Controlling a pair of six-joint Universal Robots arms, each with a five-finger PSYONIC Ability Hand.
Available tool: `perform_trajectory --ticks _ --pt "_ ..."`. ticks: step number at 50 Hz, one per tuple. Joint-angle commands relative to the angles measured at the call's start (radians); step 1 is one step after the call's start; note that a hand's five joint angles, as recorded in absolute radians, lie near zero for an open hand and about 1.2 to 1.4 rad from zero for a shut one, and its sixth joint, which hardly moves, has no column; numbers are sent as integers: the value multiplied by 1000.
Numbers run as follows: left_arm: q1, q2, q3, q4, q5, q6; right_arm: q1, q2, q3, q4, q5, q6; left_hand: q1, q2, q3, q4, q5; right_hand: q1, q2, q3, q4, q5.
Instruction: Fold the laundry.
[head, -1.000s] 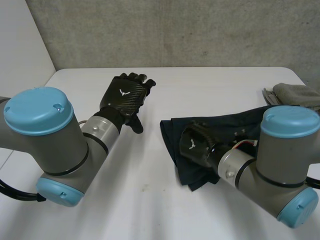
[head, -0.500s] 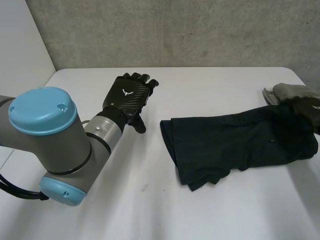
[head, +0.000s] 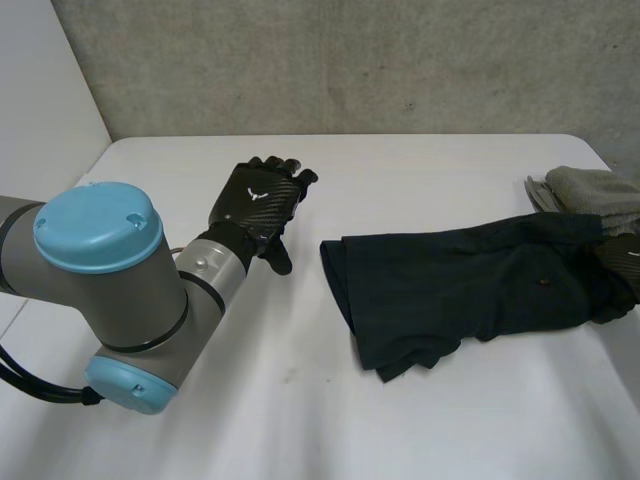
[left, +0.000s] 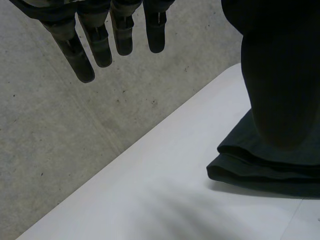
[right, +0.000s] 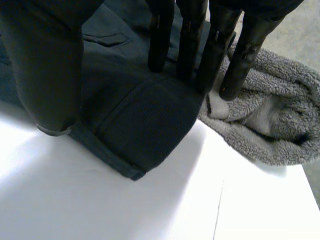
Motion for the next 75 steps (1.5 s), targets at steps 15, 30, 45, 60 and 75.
perform_trajectory --ticks 15,30,45,60,75 --pt "10 1 2 0 0 -2 7 27 -53 -24 -7 -7 -54 -32 -39 -60 -34 951 864 864 869 888" --pt "13 2 5 0 0 -2 116 -152 -101 140 58 -274 -54 -32 -39 -60 -34 951 864 864 869 888" --pt "11 4 3 0 0 -2 635 -106 -167 215 94 -813 -54 -32 -39 -60 -34 951 864 864 869 888" --pt "13 4 6 0 0 -2 794 -25 -135 211 -10 -851 -54 -32 -39 -60 -34 951 864 864 869 888" --pt "8 -4 78 41 -7 -2 706 -195 -187 217 28 -111 -54 -32 -39 -60 -34 -271 -358 -357 -353 -333"
